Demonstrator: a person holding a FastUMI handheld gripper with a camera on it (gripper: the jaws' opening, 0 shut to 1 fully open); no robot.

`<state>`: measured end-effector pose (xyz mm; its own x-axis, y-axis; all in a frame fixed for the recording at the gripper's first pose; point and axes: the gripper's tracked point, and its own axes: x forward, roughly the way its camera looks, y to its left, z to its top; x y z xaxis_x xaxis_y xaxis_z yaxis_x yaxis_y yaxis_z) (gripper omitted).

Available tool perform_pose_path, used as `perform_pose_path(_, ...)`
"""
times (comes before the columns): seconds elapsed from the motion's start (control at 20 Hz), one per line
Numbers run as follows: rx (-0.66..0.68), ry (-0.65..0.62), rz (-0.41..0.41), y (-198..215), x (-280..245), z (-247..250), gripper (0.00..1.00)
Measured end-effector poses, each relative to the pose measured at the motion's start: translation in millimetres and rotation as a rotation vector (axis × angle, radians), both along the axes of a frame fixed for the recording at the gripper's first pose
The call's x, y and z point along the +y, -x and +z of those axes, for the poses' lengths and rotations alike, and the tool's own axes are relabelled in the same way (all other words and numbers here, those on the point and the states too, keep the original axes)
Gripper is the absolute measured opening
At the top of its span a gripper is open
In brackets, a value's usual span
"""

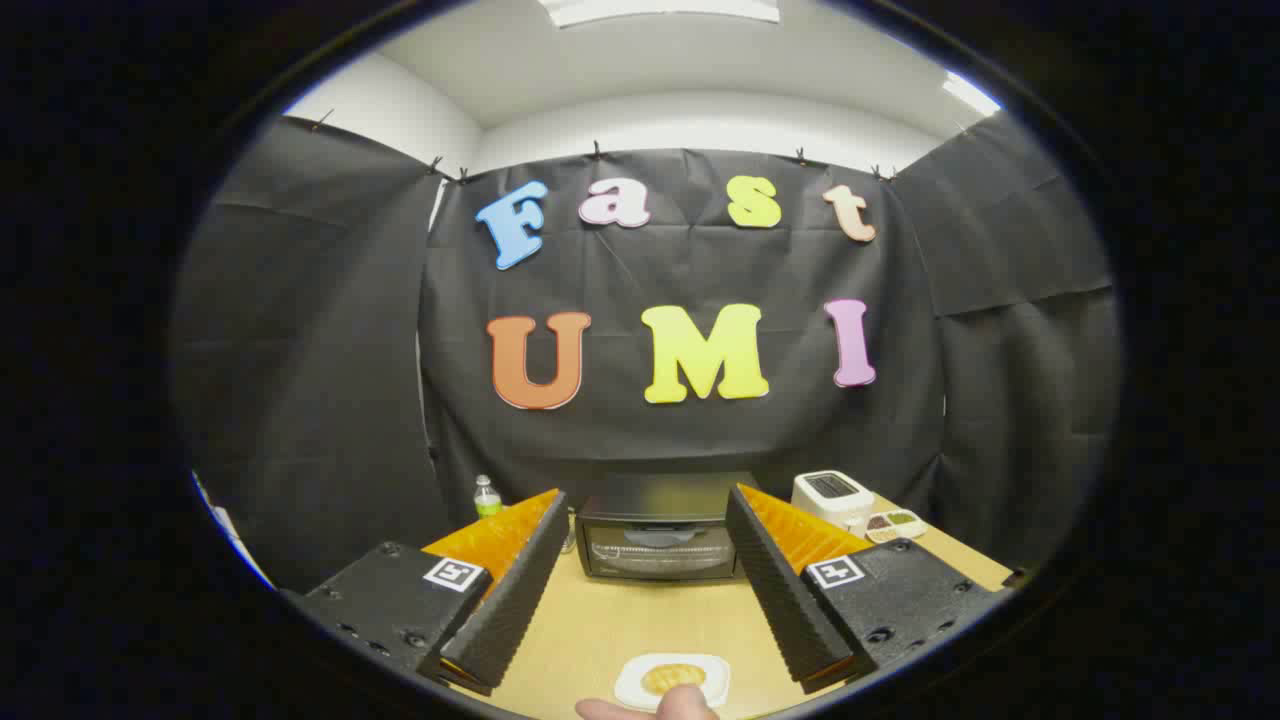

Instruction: Open the toaster oven, put the food inside, and close the toaster oven door.

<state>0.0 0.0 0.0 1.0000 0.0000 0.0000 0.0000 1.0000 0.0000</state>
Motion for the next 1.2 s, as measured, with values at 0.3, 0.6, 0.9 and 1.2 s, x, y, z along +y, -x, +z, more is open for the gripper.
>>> perform_pose_path(0.3, 0.006, -0.008, -0.002, 5.2, 0.1, -2.5, 1.00)
perform_pose_path(0.6, 0.002, -0.014, 0.000, 7.9, 3.2, -2.0, 1.00)
perform_pose_path(0.9, 0.001, -0.022, 0.007, 7.7, 4.1, -2.0, 1.00)
perform_pose_path(1.2, 0.000, -0.018, 0.020, 7.5, 7.8, -2.0, 1.00)
